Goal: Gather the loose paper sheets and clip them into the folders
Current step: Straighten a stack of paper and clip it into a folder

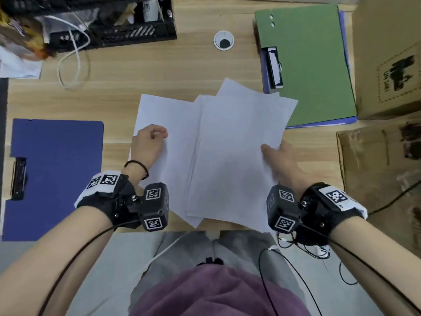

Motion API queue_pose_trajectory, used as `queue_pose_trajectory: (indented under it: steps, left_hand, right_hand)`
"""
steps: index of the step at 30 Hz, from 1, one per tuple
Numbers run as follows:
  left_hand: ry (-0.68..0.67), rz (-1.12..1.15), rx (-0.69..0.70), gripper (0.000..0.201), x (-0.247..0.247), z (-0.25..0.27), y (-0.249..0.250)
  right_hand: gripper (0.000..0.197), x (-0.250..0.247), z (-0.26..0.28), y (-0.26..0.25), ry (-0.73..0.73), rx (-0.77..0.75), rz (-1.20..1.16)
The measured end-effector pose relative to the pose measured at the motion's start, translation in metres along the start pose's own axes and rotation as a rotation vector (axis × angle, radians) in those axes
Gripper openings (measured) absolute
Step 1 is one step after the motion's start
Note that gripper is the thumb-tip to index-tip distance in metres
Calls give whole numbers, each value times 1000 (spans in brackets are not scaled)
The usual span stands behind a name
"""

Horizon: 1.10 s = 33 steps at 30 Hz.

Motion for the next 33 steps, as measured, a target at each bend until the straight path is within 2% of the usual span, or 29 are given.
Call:
queue_pose_trajectory:
  steps: [2,4,6,10,14,18,21,24,27,30,33]
  left_hand:
    - [3,-147,47,28,-1,8,7]
    - [-19,-196,66,28,1,13,9]
    - [-67,-170,63,29,2,16,6]
    - [-212,-131,23,37,7,23,-6]
    - [-375,2,-38,47,18,30,-17]
    - [-554,88,-32,33,25,43,-21]
    - [-553,23,33,21,19,45,-27]
    - [-490,44,28,17,7,43,-34]
    - [-436,158,12,32,-3,46,-37]
    - [-549,314,-24,46,-3,55,-38]
    - [-538,323,-74,49,-10,58,-50]
  right_hand:
    - [25,13,13,4,-7,-4,-1]
    - [32,26,23,9,-20,-21,-15]
    - [40,37,33,14,-10,-33,-20]
    - [43,63,52,21,3,-33,-50]
    - [31,83,65,26,-15,-3,-130]
    - [29,92,74,50,-32,70,-217]
    - [29,86,78,61,15,109,-204]
    - [24,80,78,53,15,82,-143]
    - [25,83,74,39,-3,55,-104]
    - [24,98,72,23,-111,19,-69]
    - [22,120,69,0,-246,-29,80]
Point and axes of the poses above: each hand's wrist, its own z-axis away from the middle knuckle, its own x-axis out of the palm, y = z × x, the point moved 7 cm from there along -z, towards the middle knuckle, and after that the axes turned 5 degrees about -y, right-handed, at the moved point
